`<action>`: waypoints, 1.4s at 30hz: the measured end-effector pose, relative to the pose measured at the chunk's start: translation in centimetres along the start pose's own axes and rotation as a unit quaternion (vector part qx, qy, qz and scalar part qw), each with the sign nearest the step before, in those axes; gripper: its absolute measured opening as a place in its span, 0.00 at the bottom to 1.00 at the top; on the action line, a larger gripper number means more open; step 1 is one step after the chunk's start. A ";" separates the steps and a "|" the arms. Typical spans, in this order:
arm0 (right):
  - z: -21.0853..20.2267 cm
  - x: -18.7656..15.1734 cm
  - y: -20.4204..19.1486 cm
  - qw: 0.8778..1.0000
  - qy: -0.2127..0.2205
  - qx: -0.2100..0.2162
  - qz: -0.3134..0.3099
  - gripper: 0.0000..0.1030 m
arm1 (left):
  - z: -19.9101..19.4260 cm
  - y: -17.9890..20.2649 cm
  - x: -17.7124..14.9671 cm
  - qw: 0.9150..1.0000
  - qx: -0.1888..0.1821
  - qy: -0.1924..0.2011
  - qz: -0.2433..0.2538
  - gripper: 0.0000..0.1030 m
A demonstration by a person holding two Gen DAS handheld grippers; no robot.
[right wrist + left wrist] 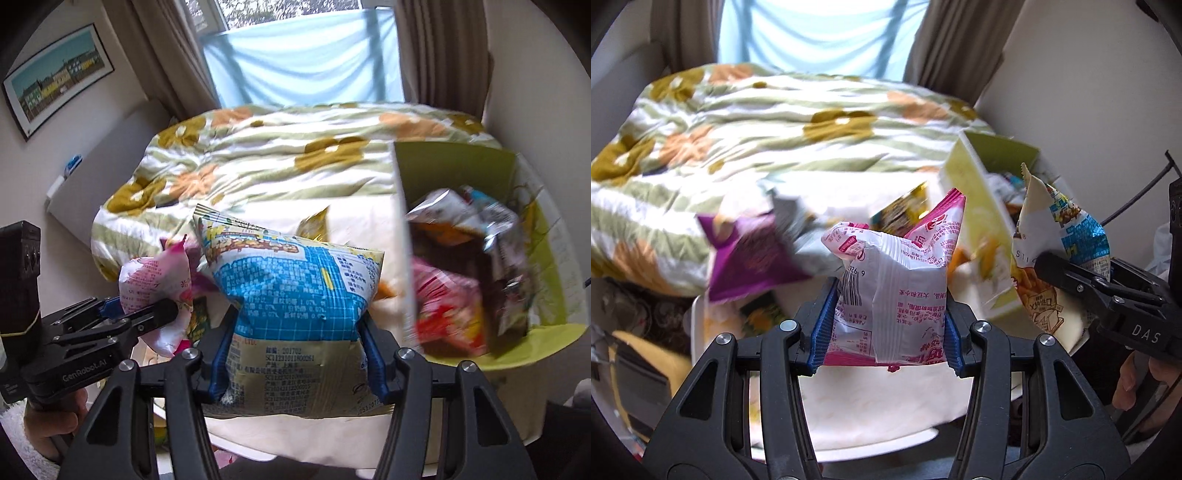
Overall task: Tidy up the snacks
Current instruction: 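Carry both bags over the yellow box and open both tools to drop them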
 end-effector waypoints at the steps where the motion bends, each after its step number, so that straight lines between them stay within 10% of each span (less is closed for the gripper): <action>1: -0.8 0.5 1.1 1.000 0.008 -0.005 0.002 0.53 | 0.0 1.4 0.9 1.000 -0.006 0.007 0.003 0.45; 19: -5.3 7.1 19.8 0.997 0.042 -0.040 0.045 0.53 | 10.6 21.1 11.3 0.998 -0.041 0.013 0.048 0.45; 22: -5.1 7.4 21.1 0.998 0.038 -0.038 0.041 0.53 | 12.7 22.0 11.3 0.998 -0.038 0.006 0.042 0.52; 26: -5.0 7.6 22.2 0.998 0.034 -0.032 0.038 0.53 | 14.5 22.2 10.5 0.999 -0.014 -0.003 0.028 0.97; 42: -1.6 9.1 24.1 1.000 -0.001 0.008 0.022 0.53 | 13.6 20.1 8.9 0.999 0.029 -0.012 -0.004 0.97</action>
Point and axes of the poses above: each gripper's, at about its wrist camera, not at the fingertips, and z roughly the way its jaws point, y to its right, x to its top, the point moved 5 cm from there along z, roughly the way its jaws point, and after that the axes turned 3 degrees about -y, right-handed, at the moved point
